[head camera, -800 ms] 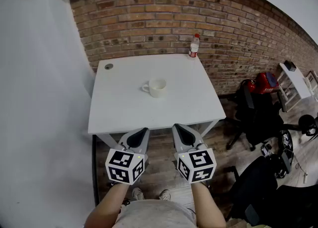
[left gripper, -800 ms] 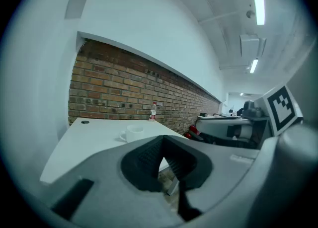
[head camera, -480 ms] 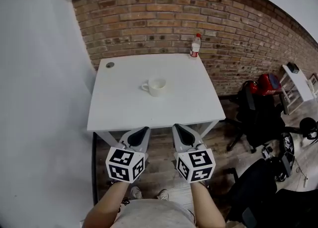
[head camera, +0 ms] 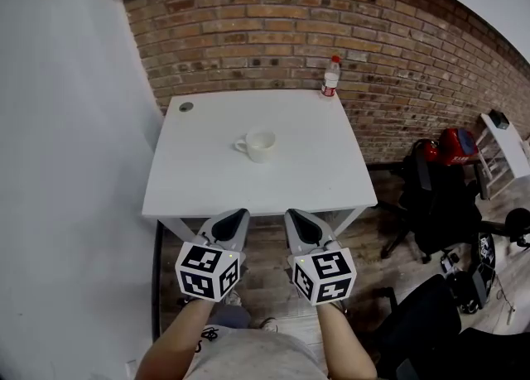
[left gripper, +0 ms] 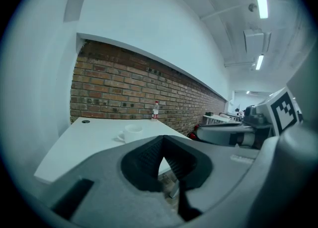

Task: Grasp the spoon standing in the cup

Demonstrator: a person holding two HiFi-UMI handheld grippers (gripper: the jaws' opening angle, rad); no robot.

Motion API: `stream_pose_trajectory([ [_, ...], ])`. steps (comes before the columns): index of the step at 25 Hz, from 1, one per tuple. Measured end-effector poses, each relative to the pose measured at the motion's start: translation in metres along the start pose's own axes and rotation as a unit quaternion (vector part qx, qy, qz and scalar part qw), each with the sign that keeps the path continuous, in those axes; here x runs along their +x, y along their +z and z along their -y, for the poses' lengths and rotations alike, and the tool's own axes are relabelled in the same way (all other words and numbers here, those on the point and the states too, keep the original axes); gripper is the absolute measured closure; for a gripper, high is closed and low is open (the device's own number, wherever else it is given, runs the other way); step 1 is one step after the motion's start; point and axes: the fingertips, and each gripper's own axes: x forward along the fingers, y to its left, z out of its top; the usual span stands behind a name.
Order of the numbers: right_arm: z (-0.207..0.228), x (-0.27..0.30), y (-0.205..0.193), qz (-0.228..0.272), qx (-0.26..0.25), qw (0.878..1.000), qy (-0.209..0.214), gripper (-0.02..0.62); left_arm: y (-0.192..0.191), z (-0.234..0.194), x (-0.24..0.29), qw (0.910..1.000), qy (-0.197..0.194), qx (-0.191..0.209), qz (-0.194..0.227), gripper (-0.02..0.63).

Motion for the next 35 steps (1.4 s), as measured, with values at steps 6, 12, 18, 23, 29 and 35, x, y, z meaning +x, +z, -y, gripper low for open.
stream_pose_trajectory([
  [6,0.018,0.036,-0.004,-0.007,0.003,1.0,0.007,0.591,0.002,-0.033,0.035,0.9998,0.018,-0.005,0.004,0.609],
  [12,0.048,0.093,0.002,-0.017,0.001,1.0,-0.002,0.591,0.007,-0.081,0.094,0.9994,0.022,-0.025,-0.004,0.591],
  [18,0.076,0.156,0.008,-0.037,0.011,0.999,-0.022,0.591,0.013,-0.131,0.159,0.9985,0.015,-0.046,-0.024,0.556],
  [23,0.094,0.198,0.009,-0.056,0.017,0.998,-0.038,0.591,0.009,-0.164,0.206,0.9969,0.017,-0.061,-0.047,0.536],
  [29,0.11,0.233,0.004,-0.075,0.029,0.995,-0.059,0.591,-0.003,-0.192,0.244,0.9934,0.012,-0.085,-0.077,0.528],
  [35,0.122,0.246,-0.004,-0.088,0.039,0.992,-0.08,0.591,-0.011,-0.199,0.263,0.99,0.001,-0.109,-0.09,0.528],
])
